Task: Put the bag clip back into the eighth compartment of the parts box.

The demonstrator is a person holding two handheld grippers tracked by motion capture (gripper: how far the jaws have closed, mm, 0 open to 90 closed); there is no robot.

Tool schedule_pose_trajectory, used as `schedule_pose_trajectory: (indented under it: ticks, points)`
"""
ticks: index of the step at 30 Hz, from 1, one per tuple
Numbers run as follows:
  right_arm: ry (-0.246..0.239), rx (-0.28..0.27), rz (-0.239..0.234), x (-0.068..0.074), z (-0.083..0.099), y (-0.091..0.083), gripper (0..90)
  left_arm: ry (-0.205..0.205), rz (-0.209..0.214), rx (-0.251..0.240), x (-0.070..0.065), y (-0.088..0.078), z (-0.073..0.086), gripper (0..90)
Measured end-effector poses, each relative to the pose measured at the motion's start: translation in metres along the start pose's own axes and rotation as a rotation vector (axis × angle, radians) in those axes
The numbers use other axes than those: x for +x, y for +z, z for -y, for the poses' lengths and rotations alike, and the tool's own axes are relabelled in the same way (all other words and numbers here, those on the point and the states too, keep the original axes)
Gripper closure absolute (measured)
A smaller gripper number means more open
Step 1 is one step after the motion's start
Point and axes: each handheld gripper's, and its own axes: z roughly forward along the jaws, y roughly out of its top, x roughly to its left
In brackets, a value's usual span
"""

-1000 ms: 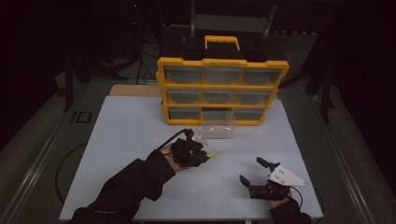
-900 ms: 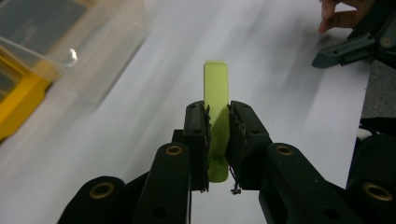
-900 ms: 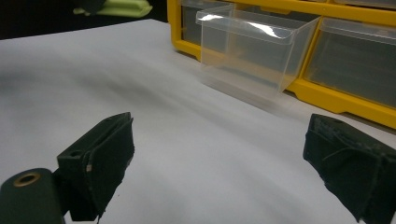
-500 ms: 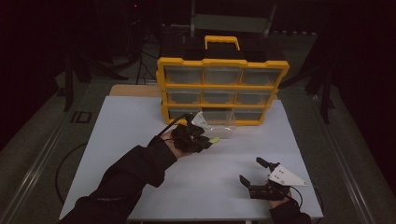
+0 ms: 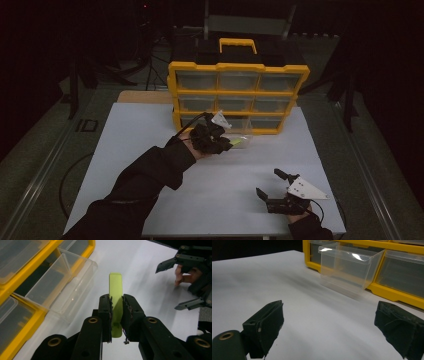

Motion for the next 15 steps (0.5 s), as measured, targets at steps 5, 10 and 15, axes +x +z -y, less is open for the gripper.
schedule_pose_trajectory:
  ticks: [5, 10, 15]
  points:
    - [-0.001, 0.002, -0.001, 0.000, 0.000, 0.000, 8.5, -0.018, -0.006, -0.025, 0.009, 0.001, -0.007, 79.1]
    - [0.003, 0.002, -0.001, 0.000, 0.000, 0.000, 8.5, -0.025, -0.011, -0.032, 0.019, 0.004, -0.014, 79.1]
    - [0.000, 0.002, -0.002, 0.000, 0.001, 0.001, 8.5, -0.030, -0.006, -0.045, 0.027, 0.010, -0.020, 79.1]
